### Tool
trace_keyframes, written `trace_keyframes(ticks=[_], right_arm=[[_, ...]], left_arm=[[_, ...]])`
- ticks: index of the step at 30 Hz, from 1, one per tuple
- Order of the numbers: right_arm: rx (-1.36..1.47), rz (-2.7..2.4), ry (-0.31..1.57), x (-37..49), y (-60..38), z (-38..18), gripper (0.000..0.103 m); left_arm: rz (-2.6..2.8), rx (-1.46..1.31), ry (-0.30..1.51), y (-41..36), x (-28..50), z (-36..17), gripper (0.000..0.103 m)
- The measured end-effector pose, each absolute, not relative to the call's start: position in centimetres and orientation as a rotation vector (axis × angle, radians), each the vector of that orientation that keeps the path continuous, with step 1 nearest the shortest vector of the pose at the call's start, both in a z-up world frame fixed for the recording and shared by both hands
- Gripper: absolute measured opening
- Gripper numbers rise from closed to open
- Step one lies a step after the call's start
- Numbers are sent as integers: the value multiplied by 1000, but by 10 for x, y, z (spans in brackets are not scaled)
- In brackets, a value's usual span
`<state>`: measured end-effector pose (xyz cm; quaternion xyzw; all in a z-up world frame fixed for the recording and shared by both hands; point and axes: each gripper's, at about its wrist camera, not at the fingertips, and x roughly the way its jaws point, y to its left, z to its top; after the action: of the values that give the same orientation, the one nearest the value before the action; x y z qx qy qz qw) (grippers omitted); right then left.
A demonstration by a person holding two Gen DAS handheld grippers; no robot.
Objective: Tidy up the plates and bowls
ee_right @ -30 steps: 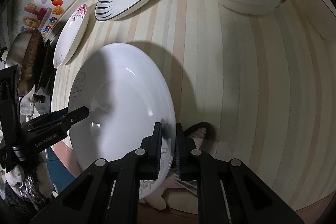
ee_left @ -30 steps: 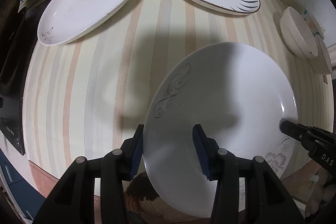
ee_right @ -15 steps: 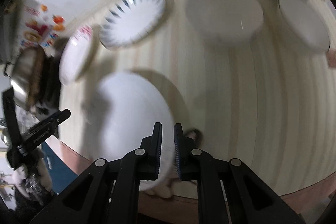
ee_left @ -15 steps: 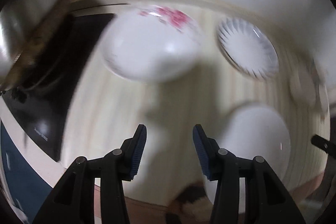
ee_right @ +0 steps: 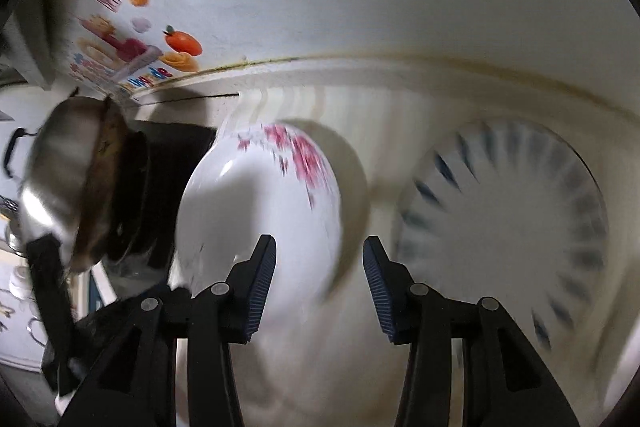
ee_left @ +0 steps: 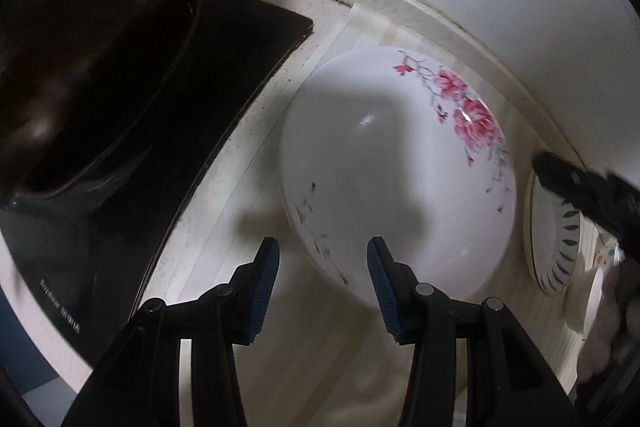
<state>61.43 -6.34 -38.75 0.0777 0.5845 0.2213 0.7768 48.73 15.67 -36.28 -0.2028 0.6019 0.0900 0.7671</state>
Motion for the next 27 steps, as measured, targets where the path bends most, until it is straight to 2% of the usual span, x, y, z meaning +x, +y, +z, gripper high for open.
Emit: trace_keyframes(ticks=[5,7,9,11,21,27], right_arm=[[81,468,1274,661,-27,-412,46],[69,469,1291,674,-23,-424,41],[64,465,1309,682,-18,-433,26],[79,490,1331,687,-14,-441,20],[95,519,1326,677,-23,-443,18],[110,529,1307,655,-40,-423,18]], left_arm=[[168,-471,1323,166,506,-376,43],[161,-466,1328,167,511,-380,43],[167,-446,1322,166,513,-381,41],[167,-440,1312,166,514,-380,40],[149,-426,1306,157,504,-375,40],[106,-401,1286,142,493,-347,40]])
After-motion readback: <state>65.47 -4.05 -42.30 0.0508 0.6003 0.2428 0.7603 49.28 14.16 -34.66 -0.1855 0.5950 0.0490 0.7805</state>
